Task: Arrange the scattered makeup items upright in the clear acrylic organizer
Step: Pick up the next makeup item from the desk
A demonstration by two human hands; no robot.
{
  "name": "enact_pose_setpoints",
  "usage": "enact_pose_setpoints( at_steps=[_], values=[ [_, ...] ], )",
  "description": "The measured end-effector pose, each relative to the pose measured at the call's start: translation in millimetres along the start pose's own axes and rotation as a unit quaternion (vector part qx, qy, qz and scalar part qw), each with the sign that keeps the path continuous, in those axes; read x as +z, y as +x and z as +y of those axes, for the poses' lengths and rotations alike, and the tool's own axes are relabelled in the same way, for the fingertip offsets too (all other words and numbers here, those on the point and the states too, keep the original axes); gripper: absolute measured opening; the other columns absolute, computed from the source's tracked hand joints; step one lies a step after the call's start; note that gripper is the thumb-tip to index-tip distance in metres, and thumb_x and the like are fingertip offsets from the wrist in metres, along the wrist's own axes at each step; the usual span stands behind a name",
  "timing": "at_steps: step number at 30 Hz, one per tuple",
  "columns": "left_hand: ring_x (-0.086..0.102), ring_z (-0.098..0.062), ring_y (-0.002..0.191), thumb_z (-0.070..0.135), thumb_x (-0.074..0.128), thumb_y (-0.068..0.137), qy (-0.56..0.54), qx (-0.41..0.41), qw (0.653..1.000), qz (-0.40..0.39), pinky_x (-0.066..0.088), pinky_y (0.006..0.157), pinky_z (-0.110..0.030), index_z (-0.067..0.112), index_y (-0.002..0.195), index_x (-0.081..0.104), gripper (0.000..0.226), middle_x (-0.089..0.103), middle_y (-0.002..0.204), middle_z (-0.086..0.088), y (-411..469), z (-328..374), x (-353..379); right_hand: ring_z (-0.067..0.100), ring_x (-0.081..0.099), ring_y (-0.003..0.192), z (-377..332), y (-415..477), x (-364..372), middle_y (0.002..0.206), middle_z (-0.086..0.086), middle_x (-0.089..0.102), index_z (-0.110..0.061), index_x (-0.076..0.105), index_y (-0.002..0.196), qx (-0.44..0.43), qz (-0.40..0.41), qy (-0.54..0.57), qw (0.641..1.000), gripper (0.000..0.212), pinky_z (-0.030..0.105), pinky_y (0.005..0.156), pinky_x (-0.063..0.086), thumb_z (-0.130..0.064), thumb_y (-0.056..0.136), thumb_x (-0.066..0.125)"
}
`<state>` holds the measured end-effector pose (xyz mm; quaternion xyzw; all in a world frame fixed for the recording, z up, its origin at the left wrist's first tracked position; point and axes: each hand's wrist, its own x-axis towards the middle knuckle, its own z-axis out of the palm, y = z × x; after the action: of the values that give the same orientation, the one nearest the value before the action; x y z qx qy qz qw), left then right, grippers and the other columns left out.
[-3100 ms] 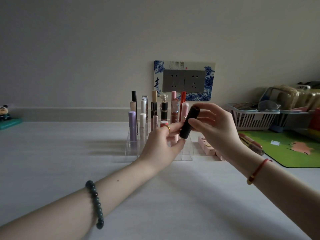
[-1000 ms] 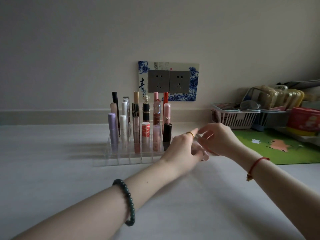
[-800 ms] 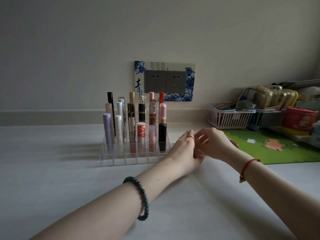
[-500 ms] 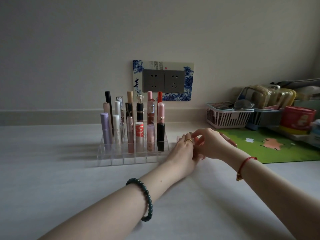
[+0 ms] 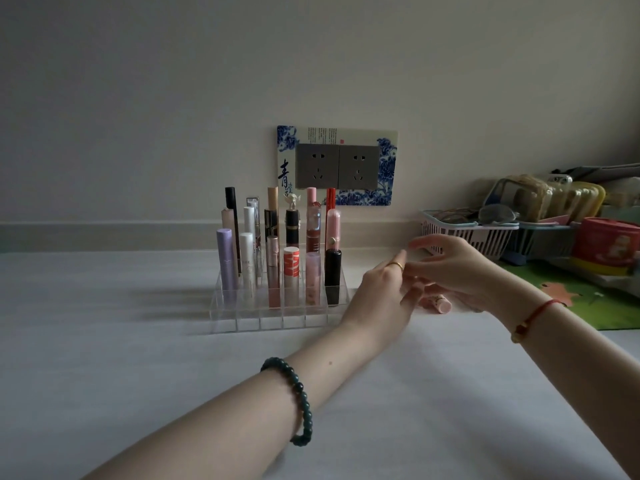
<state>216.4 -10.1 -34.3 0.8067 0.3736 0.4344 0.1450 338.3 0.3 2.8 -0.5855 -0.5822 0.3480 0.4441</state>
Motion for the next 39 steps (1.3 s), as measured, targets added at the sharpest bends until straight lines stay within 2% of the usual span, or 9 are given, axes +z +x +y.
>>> enact_pose_setpoints(
  at_steps=[2, 6, 10, 13, 18, 22, 25, 32, 39],
  values=[
    [0.052, -0.020, 0.109, 0.014, 0.051, 0.090, -0.020, 0.007, 0.999, 0.026, 0.025, 0.080, -0.004, 0.007, 0.137, 0.032, 0.052, 0.053, 0.129, -0.013, -0.7, 3.8, -9.6, 0.016, 0.067, 0.068, -8.7, -4.0, 1.0, 0.091, 0.012, 0.066, -0.013, 0.053, 0.116, -0.021, -0.006, 0.044, 0.999, 0.047, 0.020, 0.049, 0.054, -0.007, 0.072, 0.070],
    [0.048, -0.014, 0.122, 0.011, 0.057, 0.085, -0.048, 0.025, 0.996, 0.072, 0.028, 0.090, 0.002, 0.013, 0.137, 0.034, 0.057, 0.050, 0.135, -0.009, -3.4, 2.5, -33.3, 0.017, 0.070, 0.077, -20.7, -12.0, 11.1, 0.089, 0.012, 0.071, -0.013, 0.057, 0.115, -0.058, -0.025, 0.135, 0.989, 0.048, 0.024, 0.062, 0.057, -0.012, 0.069, 0.071],
    [0.042, -0.005, 0.128, 0.011, 0.061, 0.082, -0.132, 0.032, 0.988, 0.069, 0.034, 0.107, -0.019, 0.016, 0.135, 0.038, 0.058, 0.047, 0.139, -0.001, -15.8, 0.8, -65.3, 0.016, 0.070, 0.075, -34.8, -24.3, 33.2, 0.085, 0.007, 0.073, -0.015, 0.058, 0.112, -0.098, -0.066, 0.211, 0.970, 0.048, 0.022, 0.059, 0.055, -0.013, 0.065, 0.068],
    [0.048, 0.000, 0.120, 0.012, 0.061, 0.083, -0.191, 0.029, 0.977, 0.090, 0.039, 0.101, -0.016, 0.015, 0.131, 0.044, 0.051, 0.052, 0.133, 0.003, -28.2, -3.1, -89.9, 0.020, 0.069, 0.084, -43.0, -33.3, 54.8, 0.096, 0.008, 0.071, -0.014, 0.057, 0.113, -0.129, -0.102, 0.236, 0.958, 0.048, 0.028, 0.067, 0.057, -0.011, 0.067, 0.067],
    [0.063, 0.001, 0.092, 0.009, 0.065, 0.078, -0.216, -0.017, 0.957, 0.191, 0.049, 0.079, -0.010, 0.022, 0.109, 0.058, 0.035, 0.064, 0.100, 0.013, -43.0, -27.0, -127.8, 0.017, 0.069, 0.080, -57.7, -39.6, 100.1, 0.095, 0.004, 0.067, -0.016, 0.056, 0.112, -0.210, -0.075, 0.174, 0.959, 0.048, 0.028, 0.070, 0.057, -0.010, 0.067, 0.071],
    [0.067, -0.002, 0.080, 0.008, 0.067, 0.075, -0.224, -0.069, 0.949, 0.211, 0.054, 0.078, -0.018, 0.023, 0.093, 0.064, 0.024, 0.068, 0.088, 0.008, -52.4, -55.6, -149.9, 0.011, 0.066, 0.083, -65.2, -35.3, 137.5, 0.099, 0.001, 0.064, -0.015, 0.053, 0.113, -0.278, -0.049, 0.121, 0.952, 0.045, 0.019, 0.071, 0.055, -0.008, 0.071, 0.070],
    [0.068, -0.004, 0.077, 0.009, 0.068, 0.074, -0.205, -0.085, 0.948, 0.226, 0.054, 0.078, -0.018, 0.027, 0.084, 0.066, 0.020, 0.070, 0.080, 0.012, -58.7, -74.0, -161.2, 0.011, 0.065, 0.083, -64.8, -30.7, 160.6, 0.097, 0.001, 0.063, -0.014, 0.053, 0.111, -0.312, -0.035, 0.084, 0.946, 0.044, 0.020, 0.072, 0.055, -0.008, 0.072, 0.070],
    [0.067, 0.000, 0.068, 0.008, 0.070, 0.073, -0.183, -0.117, 0.950, 0.225, 0.049, 0.067, -0.007, 0.025, 0.079, 0.068, 0.018, 0.069, 0.062, 0.020, -70.9, -102.5, -163.9, 0.006, 0.063, 0.074, -51.4, -26.0, 188.9, 0.086, -0.005, 0.061, -0.026, 0.051, 0.097, -0.293, -0.039, 0.084, 0.952, 0.038, 0.009, 0.056, 0.050, -0.004, 0.072, 0.069],
    [0.068, -0.001, 0.068, 0.006, 0.071, 0.073, -0.162, -0.134, 0.956, 0.205, 0.050, 0.071, -0.009, 0.029, 0.075, 0.067, 0.023, 0.069, 0.061, 0.020, -77.3, -115.6, -158.8, 0.012, 0.064, 0.078, -36.5, -24.1, 193.6, 0.084, -0.003, 0.064, -0.021, 0.053, 0.094, -0.302, -0.019, 0.034, 0.952, 0.032, 0.013, 0.067, 0.052, -0.007, 0.071, 0.071]
  ],
)
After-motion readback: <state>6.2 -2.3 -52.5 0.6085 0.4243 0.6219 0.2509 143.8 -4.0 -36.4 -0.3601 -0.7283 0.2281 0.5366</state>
